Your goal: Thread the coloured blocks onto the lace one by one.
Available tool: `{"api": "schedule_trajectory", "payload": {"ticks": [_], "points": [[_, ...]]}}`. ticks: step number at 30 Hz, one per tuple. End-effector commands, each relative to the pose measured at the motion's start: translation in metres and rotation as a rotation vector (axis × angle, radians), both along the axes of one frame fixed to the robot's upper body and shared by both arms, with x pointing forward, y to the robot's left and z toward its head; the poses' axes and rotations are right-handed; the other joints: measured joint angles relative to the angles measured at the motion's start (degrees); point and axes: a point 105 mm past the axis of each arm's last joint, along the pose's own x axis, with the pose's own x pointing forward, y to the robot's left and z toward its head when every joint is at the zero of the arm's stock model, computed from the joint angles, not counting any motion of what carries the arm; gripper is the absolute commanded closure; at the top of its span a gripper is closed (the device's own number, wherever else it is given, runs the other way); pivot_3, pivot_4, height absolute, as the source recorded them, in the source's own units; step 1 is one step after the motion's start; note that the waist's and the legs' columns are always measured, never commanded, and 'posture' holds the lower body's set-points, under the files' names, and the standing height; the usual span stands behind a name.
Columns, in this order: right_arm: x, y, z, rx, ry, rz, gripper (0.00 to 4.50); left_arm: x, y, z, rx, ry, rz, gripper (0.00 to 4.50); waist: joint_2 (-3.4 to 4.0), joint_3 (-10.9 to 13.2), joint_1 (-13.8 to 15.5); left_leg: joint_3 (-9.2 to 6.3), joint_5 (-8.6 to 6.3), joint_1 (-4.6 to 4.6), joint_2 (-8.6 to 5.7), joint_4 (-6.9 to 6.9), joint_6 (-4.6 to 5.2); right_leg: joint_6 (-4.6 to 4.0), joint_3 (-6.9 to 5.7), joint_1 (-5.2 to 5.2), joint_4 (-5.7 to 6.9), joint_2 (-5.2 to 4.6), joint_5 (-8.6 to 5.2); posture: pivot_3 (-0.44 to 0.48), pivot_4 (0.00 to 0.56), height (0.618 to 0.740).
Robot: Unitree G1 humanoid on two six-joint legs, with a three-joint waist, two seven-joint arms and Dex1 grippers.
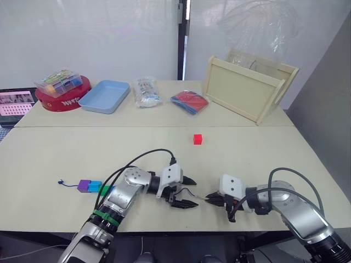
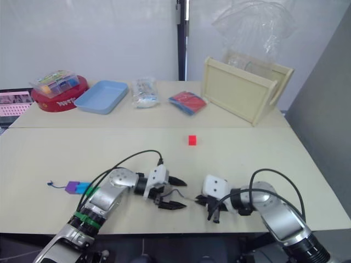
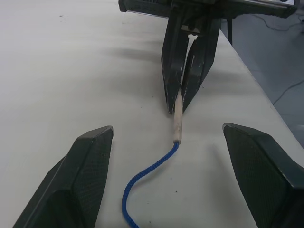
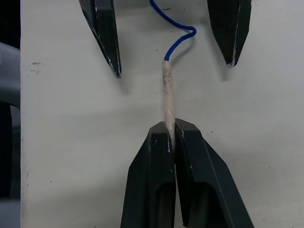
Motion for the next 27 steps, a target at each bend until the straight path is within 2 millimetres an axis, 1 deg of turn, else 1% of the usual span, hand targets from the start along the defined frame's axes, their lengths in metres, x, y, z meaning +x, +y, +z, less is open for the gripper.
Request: {"api": "schedule_trajectory", "payload": {"ticks": [1, 5, 7, 9, 15, 21, 23, 24, 27], "points": [[-0.001, 0.000, 0.009, 0.001, -0.036, 0.002, 4.50, 0.000, -0.004, 0.004, -0.013, -0.025, -0.021, 1.78, 0.00, 0.00, -0.01, 0.00, 0.00, 0.00, 0.00, 0.00, 0.00, 0.00, 0.00, 0.00, 0.00, 0.00, 0.00, 0.000, 0.150, 0.740], [0.000, 0.001, 0.008, 0.001, -0.035, -0.001, 4.50, -0.001, -0.005, 0.003, -0.007, -0.023, -0.026, 3.18, 0.00, 0.00, 0.00, 0.00, 0.00, 0.00, 0.00, 0.00, 0.00, 0.00, 0.00, 0.00, 0.01, 0.00, 0.00, 0.000, 0.150, 0.740], [0.000, 0.001, 0.009, 0.002, -0.035, -0.001, 4.50, -0.001, -0.006, 0.002, -0.008, -0.018, -0.025, 3.76, 0.00, 0.00, -0.01, 0.00, 0.00, 0.01, 0.00, 0.00, 0.00, 0.00, 0.00, 0.00, 0.01, 0.01, 0.00, 0.000, 0.150, 0.740], [-0.001, 0.001, 0.009, 0.002, -0.034, -0.001, 4.50, -0.001, -0.007, 0.003, -0.015, -0.012, -0.023, 4.46, 0.00, 0.00, 0.00, 0.00, 0.00, 0.01, 0.00, 0.00, 0.00, 0.00, 0.00, 0.00, 0.01, 0.00, 0.00, 0.000, 0.150, 0.740], [-0.001, 0.000, 0.007, -0.005, -0.029, -0.002, 4.50, -0.001, -0.009, 0.008, -0.043, -0.003, -0.013, 4.49, 0.00, 0.00, 0.00, 0.00, 0.00, 0.01, 0.00, 0.00, 0.00, 0.00, 0.00, 0.00, 0.01, 0.00, 0.00, 0.000, 0.150, 0.740], [-0.003, 0.000, 0.005, -0.011, -0.018, 0.006, 4.50, -0.002, -0.008, 0.009, -0.053, 0.011, -0.015, 4.49, 0.00, 0.00, -0.01, 0.00, 0.00, 0.01, 0.00, 0.00, 0.00, 0.00, 0.00, 0.00, 0.01, 0.00, 0.00, 0.000, 0.150, 0.740], [-0.001, 0.001, 0.009, 0.024, -0.018, -0.025, 4.50, -0.002, -0.006, 0.008, -0.048, 0.011, -0.017, 4.49, 0.00, 0.00, -0.01, 0.00, 0.00, 0.01, 0.00, 0.00, 0.00, 0.00, 0.00, 0.00, 0.01, 0.00, 0.00, 0.000, 0.150, 0.740], [-0.001, 0.002, 0.012, 0.047, -0.012, -0.039, 3.80, -0.002, -0.005, 0.007, -0.046, 0.012, -0.014, 4.50, 0.00, 0.00, 0.00, 0.00, 0.00, 0.01, 0.00, 0.00, 0.00, 0.00, 0.00, 0.00, 0.01, 0.01, 0.00, 0.000, 0.150, 0.740], [-0.001, 0.001, 0.017, 0.067, -0.026, -0.074, 2.83, 0.000, 0.000, 0.006, -0.035, 0.011, -0.002, 4.50, 0.00, 0.00, -0.01, 0.00, 0.00, 0.00, 0.00, 0.00, 0.00, 0.00, 0.00, 0.00, 0.02, 0.00, 0.00, 0.000, 0.150, 0.740]]}}
